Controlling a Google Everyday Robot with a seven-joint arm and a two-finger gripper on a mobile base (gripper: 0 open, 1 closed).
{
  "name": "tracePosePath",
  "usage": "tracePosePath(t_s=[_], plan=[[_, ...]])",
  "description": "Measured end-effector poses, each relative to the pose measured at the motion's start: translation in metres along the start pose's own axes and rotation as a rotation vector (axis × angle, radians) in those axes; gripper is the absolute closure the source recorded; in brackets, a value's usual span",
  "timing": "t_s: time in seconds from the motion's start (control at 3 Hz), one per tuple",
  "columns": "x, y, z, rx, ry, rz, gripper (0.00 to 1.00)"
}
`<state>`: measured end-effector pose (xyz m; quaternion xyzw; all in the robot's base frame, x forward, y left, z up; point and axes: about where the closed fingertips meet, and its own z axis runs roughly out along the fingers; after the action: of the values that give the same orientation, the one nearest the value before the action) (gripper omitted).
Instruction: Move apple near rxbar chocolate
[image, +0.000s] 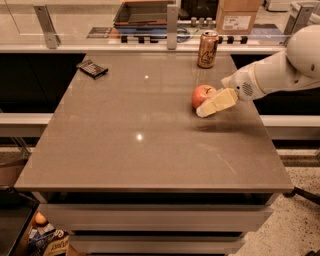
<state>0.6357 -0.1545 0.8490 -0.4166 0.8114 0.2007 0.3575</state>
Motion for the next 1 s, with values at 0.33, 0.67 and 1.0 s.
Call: tracePosePath(t_s=[0.33,0.67,1.0], plan=[[0.0016,-0.0035,0.0076,-0.015,-0.092,0.022,0.00],[0.0017,-0.0062,0.0119,-0.029,-0.178,0.037,0.00],[-0.0018,-0.0078,0.0130,-0.036,-0.248,0.038,0.00]])
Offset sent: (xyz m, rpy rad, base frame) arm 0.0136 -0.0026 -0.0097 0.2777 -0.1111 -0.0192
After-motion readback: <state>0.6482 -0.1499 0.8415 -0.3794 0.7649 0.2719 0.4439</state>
